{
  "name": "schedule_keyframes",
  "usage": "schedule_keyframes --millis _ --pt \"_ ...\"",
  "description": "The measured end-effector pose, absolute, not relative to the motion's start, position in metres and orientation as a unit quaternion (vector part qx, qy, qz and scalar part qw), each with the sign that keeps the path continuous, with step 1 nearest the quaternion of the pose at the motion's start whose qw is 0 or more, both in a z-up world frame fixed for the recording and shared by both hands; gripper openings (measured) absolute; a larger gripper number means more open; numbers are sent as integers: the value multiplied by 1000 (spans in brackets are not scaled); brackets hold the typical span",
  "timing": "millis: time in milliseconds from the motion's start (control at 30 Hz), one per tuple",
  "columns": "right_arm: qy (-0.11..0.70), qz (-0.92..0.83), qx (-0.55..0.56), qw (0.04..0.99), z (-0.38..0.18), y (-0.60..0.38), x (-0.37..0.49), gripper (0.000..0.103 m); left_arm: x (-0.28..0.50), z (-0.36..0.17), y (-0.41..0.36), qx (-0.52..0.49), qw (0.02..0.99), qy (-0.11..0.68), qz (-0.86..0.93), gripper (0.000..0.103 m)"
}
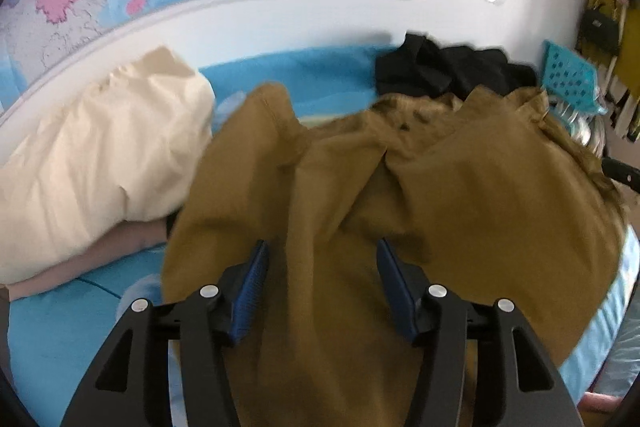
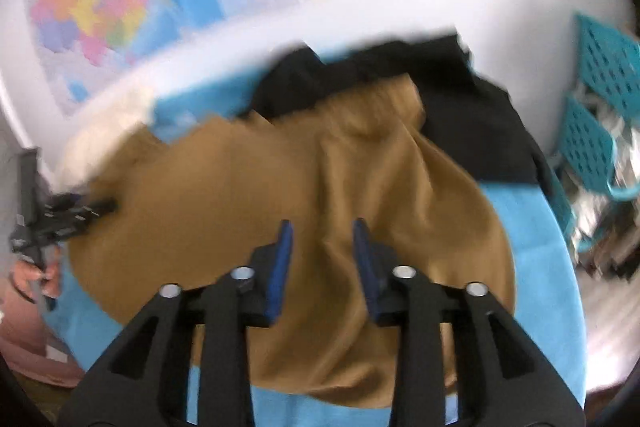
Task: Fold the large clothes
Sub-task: 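Grasp the folded jacket bundle with both grippers and lift it off the bed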
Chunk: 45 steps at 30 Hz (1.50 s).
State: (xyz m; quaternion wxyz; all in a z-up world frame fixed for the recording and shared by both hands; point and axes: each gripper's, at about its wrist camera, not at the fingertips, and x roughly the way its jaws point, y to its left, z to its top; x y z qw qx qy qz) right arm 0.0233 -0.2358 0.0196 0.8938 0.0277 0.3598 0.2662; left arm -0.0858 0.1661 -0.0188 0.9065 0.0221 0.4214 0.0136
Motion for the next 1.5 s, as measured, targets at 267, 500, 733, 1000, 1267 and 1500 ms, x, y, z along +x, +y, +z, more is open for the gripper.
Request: schedule_keyframes --millis 267,500,733,1000,1267,1500 --pt "385 348 -9 855 7 -141 55 39 -68 -41 177 -10 893 450 6 57" --pt "432 317 -17 844 -27 -129 69 44 -88 -30 185 -38 901 432 10 59" --pt "390 376 157 826 11 -229 -6 73 -168 -11 207 -121 905 406 -44 73" --pt "450 353 298 764 -33 -285 -53 83 -209 -53 207 -221 848 473 -95 73" --pt "454 319 360 750 -50 -275 -31 90 -184 -61 177 -289 812 475 -179 75" --pt "435 242 385 777 -50 -261 -10 99 -142 -70 176 -386 786 454 -164 82"
